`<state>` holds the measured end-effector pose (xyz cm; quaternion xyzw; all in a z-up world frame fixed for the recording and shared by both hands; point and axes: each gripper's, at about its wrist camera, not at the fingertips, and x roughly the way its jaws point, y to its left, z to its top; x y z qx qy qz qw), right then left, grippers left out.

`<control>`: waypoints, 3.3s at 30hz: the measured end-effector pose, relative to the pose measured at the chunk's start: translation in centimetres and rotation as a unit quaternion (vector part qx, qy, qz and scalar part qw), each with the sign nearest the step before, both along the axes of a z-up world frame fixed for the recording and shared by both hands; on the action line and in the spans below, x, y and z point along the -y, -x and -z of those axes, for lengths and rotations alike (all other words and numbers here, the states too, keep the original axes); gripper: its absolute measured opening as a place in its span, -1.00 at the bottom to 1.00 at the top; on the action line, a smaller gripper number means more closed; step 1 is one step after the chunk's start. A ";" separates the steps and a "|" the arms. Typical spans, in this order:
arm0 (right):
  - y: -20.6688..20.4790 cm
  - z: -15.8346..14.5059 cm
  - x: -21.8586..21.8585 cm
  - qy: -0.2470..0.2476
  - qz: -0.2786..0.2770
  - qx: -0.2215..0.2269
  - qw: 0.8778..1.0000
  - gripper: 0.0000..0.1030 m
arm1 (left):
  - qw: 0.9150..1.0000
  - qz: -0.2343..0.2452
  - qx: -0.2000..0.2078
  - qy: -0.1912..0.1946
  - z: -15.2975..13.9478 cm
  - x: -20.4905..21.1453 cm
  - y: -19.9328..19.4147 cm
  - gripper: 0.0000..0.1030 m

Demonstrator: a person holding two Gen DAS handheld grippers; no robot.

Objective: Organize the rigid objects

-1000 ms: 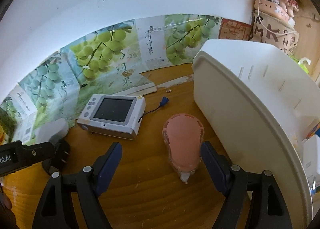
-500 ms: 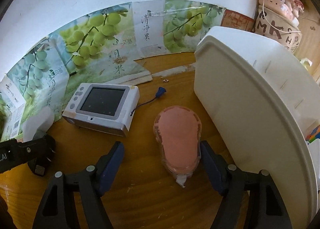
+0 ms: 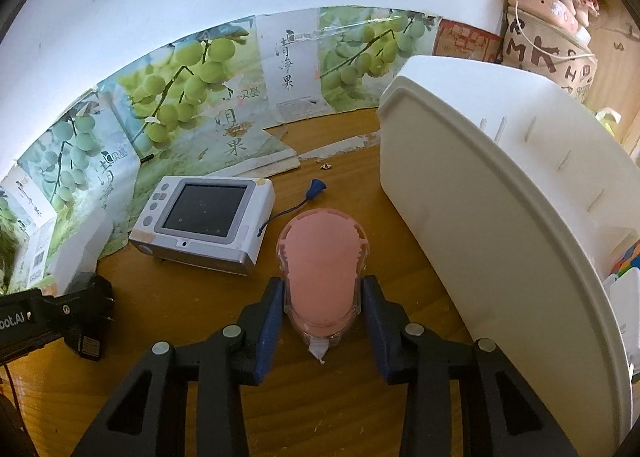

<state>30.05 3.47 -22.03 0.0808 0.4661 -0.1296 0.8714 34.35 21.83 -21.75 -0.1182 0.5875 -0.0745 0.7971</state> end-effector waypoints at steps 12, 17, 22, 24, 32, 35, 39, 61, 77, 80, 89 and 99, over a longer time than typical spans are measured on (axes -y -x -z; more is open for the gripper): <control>2.1 -0.3 0.1 -0.049 -0.012 -0.024 0.998 -0.25 | 0.998 -0.043 -0.009 0.036 -0.2 -1.9 1.3 -0.08; 2.9 -0.6 0.0 -0.085 -0.020 -0.041 0.995 -0.25 | 0.996 -0.059 0.021 0.060 -1.1 -2.5 2.6 -0.08; 3.9 -0.9 -0.3 -0.110 -0.031 -0.055 0.992 -0.25 | 0.992 -0.074 0.047 0.090 -1.9 -2.9 3.9 -0.08; 4.3 -1.1 -0.4 -0.113 -0.034 -0.060 0.991 -0.25 | 0.990 -0.077 0.054 0.101 -2.4 -3.0 4.4 -0.08; 5.7 -2.4 -1.3 -0.124 -0.058 -0.059 0.989 -0.25 | 0.986 -0.075 0.087 0.124 -4.6 -3.3 5.8 -0.08; 6.4 -3.1 -1.6 -0.125 -0.074 -0.054 0.988 -0.25 | 0.984 -0.075 0.096 0.131 -5.5 -3.5 6.7 -0.08; 7.7 -4.6 -2.8 -0.113 -0.116 -0.037 0.986 -0.25 | 0.984 -0.074 0.105 0.124 -6.8 -3.5 7.9 -0.08; 15.4 -12.8 -2.7 -0.069 -0.317 0.108 0.940 -0.26 | 0.978 -0.069 0.178 0.079 -13.3 -1.7 16.0 -0.07; 17.9 -16.4 5.5 -0.075 -0.367 0.138 0.917 -0.81 | 0.974 -0.060 0.200 0.082 -15.6 6.3 19.7 -0.07; 17.9 -16.7 6.9 -0.075 -0.373 0.137 0.914 -0.81 | 0.973 -0.064 0.203 0.083 -15.9 7.6 20.2 -0.07; 18.3 -16.3 8.7 -0.091 -0.396 0.102 0.908 -0.81 | 0.972 -0.093 0.203 0.079 -15.8 7.6 22.0 -0.07; 18.9 -15.1 8.0 -0.103 -0.385 0.064 0.915 -0.80 | 0.971 -0.093 0.205 0.080 -15.4 5.1 23.3 -0.07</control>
